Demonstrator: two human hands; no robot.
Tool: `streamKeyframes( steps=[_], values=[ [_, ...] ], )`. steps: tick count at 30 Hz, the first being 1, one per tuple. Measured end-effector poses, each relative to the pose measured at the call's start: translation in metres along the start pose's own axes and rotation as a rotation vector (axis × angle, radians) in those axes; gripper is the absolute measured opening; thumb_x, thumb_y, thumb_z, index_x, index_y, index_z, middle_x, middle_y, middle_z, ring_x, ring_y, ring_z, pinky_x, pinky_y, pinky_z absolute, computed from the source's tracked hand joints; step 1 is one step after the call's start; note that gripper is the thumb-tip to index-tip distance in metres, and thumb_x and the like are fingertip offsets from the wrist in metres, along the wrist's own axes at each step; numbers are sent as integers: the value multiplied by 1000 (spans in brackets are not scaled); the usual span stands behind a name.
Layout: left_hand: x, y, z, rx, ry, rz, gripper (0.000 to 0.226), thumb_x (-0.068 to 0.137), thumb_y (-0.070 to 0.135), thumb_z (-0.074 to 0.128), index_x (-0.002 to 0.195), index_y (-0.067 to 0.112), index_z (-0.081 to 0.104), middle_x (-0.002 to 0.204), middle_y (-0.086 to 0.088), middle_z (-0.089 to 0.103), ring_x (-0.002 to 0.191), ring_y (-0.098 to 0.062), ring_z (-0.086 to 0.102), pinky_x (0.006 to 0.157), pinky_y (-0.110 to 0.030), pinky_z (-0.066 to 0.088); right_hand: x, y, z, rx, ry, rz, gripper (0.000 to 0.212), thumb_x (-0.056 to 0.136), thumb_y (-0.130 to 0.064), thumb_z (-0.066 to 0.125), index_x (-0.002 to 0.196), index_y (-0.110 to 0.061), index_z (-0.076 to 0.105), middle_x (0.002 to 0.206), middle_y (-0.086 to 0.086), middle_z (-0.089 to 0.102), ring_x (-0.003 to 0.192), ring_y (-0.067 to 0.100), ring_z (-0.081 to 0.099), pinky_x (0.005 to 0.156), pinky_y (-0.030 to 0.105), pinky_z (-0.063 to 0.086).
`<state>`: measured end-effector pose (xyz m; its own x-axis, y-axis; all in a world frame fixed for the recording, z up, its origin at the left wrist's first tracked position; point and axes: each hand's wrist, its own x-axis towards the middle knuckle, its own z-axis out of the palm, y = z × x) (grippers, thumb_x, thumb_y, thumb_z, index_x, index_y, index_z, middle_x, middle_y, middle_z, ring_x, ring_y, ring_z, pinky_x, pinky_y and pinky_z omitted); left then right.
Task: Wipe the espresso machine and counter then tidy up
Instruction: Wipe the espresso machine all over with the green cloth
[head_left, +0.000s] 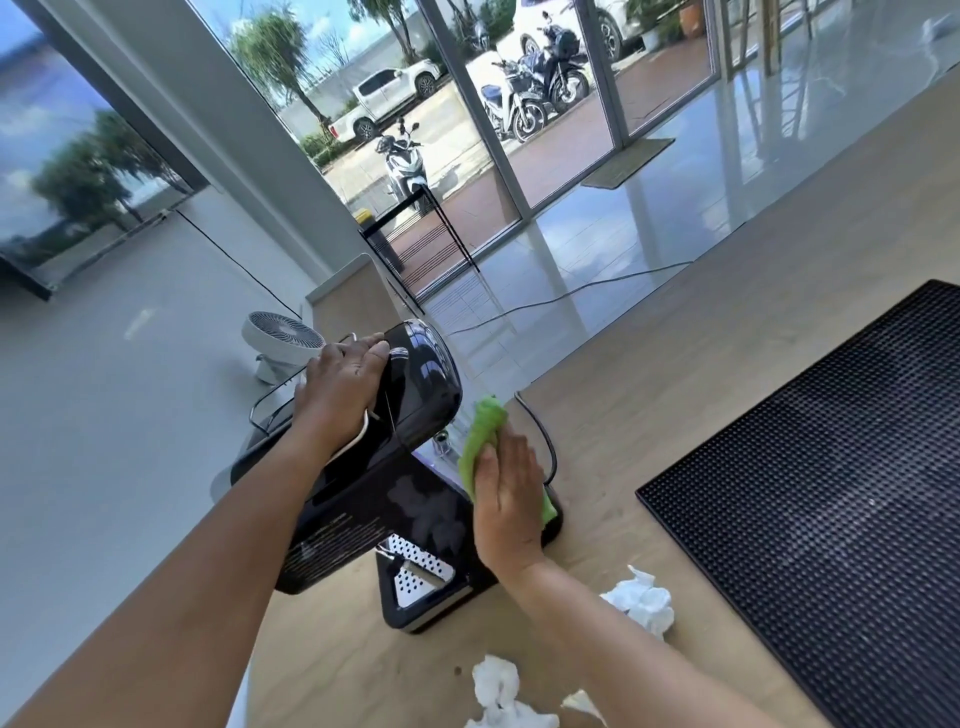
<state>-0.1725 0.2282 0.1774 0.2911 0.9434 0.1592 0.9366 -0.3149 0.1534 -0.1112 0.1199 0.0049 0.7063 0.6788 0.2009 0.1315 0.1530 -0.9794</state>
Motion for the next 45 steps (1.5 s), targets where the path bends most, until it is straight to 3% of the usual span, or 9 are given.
streamKeyframes(
  steps=[6, 10, 20, 26, 29, 33, 37, 40, 45],
  values=[
    [-1, 5, -3, 18, -3, 21, 45, 98, 53, 24, 136, 41, 45, 140, -8, 42, 132, -31, 33, 110, -53, 24, -28, 59, -9, 127, -71, 452, 68, 93, -55, 17, 152, -22, 25, 160, 3, 27, 146, 16, 23, 121, 32, 13],
    [-3, 1, -4, 31, -6, 21, 46, 99, 52, 22, 138, 39, 42, 141, -9, 40, 133, -30, 31, 110, -53, 24, -48, 26, -2, 182, -220, 508, 76, 101, -51, 26, 156, -11, -8, 163, 0, -11, 150, 11, -10, 113, 20, -7],
    [-7, 4, -3, 76, -25, 33, 43, 100, 45, 25, 140, 40, 40, 141, -9, 39, 133, -32, 30, 109, -53, 25, -49, 11, -19, 241, -186, 516, 63, 102, -50, 22, 154, -30, -7, 163, -13, -15, 146, -2, -13, 117, 22, -9],
    [-3, 5, -2, 42, -26, -15, 46, 98, 52, 22, 139, 43, 39, 142, -6, 38, 136, -27, 27, 110, -50, 22, 23, -48, -23, 418, -217, 82, 48, 98, -50, 27, 143, -41, 38, 152, -14, 41, 142, -1, 29, 119, 30, 19],
    [-4, 8, -3, 31, -22, -7, 44, 99, 51, 23, 139, 43, 40, 141, -5, 38, 136, -25, 27, 111, -49, 21, 88, -43, -15, 439, -422, 211, 47, 104, -44, 30, 129, -20, 63, 116, -3, 69, 113, -1, 60, 106, 22, 40],
    [-4, 6, -3, 23, -25, -14, 44, 99, 51, 24, 139, 44, 39, 140, -3, 40, 136, -24, 27, 111, -48, 20, 111, -8, -7, 280, -593, 485, 59, 98, -64, 32, 120, -19, 63, 123, 12, 63, 120, 30, 57, 112, 49, 35],
    [-3, 5, -2, 23, -30, -19, 43, 98, 51, 24, 139, 48, 36, 140, 0, 39, 137, -23, 26, 111, -45, 19, 89, 19, -15, 237, -496, 710, 55, 105, -47, 25, 124, -11, 61, 110, 8, 61, 109, 20, 53, 99, 30, 30],
    [-2, 3, -1, 11, -22, -8, 42, 98, 51, 25, 138, 48, 38, 139, 3, 39, 135, -21, 27, 110, -44, 20, 76, 13, -10, 240, -461, 676, 49, 94, -62, 28, 95, -28, 64, 95, 1, 62, 85, 19, 58, 77, 35, 44],
    [-2, 3, -1, -4, -4, -5, 44, 97, 54, 25, 138, 47, 40, 136, 5, 42, 134, -20, 29, 111, -43, 22, 123, -36, 4, 408, -592, 310, 47, 103, -45, 29, 114, -17, 65, 112, 6, 69, 109, 19, 62, 101, 32, 46]
  ],
)
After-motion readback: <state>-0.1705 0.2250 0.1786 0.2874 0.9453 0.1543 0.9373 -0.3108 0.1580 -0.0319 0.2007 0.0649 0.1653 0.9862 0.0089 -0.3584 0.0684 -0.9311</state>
